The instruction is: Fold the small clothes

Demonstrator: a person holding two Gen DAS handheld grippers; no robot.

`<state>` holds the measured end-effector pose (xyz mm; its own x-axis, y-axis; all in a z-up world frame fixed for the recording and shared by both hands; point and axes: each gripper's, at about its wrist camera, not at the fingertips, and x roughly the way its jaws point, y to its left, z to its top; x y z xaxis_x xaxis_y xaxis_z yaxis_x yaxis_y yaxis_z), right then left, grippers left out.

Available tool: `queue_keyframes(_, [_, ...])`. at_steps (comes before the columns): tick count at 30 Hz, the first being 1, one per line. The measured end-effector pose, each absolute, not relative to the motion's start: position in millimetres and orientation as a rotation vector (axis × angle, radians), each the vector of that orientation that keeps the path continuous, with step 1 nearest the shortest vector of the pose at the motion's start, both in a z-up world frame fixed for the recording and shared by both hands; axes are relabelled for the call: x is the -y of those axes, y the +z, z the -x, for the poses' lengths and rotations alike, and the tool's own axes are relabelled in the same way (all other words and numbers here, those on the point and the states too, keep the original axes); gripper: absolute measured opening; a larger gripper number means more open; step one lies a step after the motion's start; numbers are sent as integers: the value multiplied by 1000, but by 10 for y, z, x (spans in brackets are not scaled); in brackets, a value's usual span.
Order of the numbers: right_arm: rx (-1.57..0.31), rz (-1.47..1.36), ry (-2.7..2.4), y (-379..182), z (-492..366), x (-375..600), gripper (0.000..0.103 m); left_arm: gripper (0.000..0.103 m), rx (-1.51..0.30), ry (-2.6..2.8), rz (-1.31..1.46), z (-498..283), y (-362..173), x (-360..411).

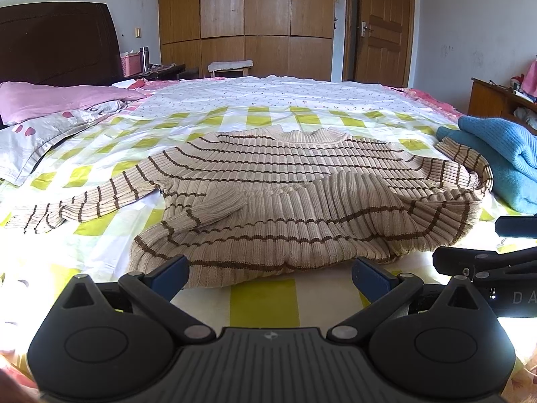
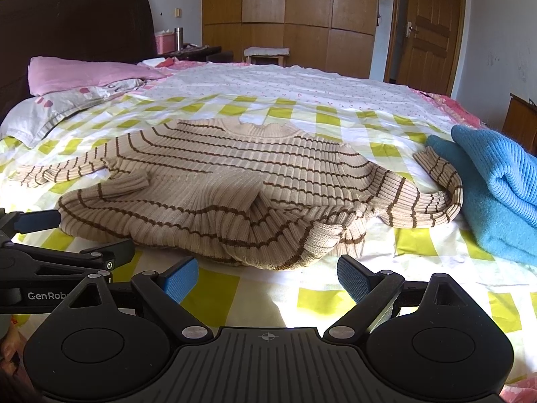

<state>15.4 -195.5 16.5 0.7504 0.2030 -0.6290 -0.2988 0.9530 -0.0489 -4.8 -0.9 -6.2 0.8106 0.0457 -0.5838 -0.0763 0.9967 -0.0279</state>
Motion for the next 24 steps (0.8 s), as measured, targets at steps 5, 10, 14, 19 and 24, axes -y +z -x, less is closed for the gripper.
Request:
queue_keyframes(5, [-665,156,273,171,-149,1943,91,103,-622,66,49,48,-62,11])
queue_keyframes(10, [-666,155,273,170,-148,1945,91,103,-620,67,43,52,-64,11])
queue_keyframes(14, [-667,156,273,170,-150,1950,91,103,-620,67,43,54,-64,12])
queue_keyframes(19, [-673,156,271,159,-155,1964,91,103,-623,68,41,53,-70,13])
queue_keyframes(24, [-675,153,271,151,-155,1962,91,103,-623,67,43,53,-77,21])
